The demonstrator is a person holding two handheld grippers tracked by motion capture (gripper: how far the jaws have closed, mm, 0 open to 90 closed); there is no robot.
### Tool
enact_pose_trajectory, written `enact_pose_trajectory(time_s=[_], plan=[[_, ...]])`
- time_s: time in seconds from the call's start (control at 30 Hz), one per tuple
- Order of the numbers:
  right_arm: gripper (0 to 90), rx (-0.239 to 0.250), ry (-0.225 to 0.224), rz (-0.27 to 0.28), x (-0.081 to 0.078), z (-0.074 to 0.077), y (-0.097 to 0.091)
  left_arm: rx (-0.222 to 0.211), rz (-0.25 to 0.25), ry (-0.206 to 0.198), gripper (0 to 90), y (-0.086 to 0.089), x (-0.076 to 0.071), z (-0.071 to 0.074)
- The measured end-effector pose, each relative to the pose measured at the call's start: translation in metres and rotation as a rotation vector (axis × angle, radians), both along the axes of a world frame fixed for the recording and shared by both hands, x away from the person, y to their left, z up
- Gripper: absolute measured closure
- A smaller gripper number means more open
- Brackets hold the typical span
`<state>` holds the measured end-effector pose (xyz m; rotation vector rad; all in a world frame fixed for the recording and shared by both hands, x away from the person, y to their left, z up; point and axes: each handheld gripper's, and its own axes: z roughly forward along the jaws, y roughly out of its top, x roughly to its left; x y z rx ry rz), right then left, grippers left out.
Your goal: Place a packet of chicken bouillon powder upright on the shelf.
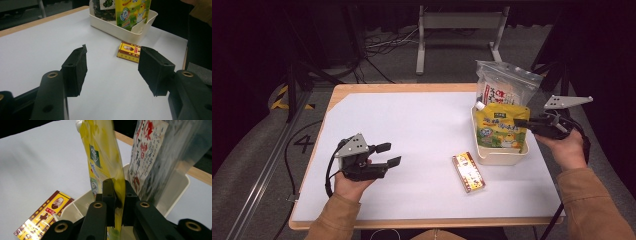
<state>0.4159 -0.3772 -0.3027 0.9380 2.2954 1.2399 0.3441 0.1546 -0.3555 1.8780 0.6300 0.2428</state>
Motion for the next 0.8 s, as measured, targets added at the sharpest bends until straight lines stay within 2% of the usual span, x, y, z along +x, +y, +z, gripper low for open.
enact_pose_trajectory(time_s=[0.2,0.5,0.6,0.73,0.77,0.8], plan=[[84.5,0.002,0.032,-0.032,-0.004,-0.009,-0.010,0.003,-0.013,0.006,40.6,-0.003,0.002,0.000],[81.1,-0.012,0.025,-0.056,-0.009,-0.011,-0.010,0.006,-0.021,0.008,40.5,-0.006,0.006,-0.001],[74.4,-0.024,0.027,-0.069,-0.012,-0.010,-0.008,0.004,-0.021,0.008,40.4,-0.005,0.006,-0.001],[63.8,-0.016,0.030,-0.079,-0.016,-0.008,-0.009,0.004,-0.022,0.013,40.1,-0.005,0.007,-0.001],[63.8,-0.016,0.030,-0.079,-0.016,-0.008,-0.009,0.004,-0.022,0.013,40.1,-0.005,0.007,-0.001],[59.1,-0.005,0.039,-0.082,-0.018,-0.007,-0.009,0.003,-0.020,0.014,40.1,-0.005,0.007,-0.001]])
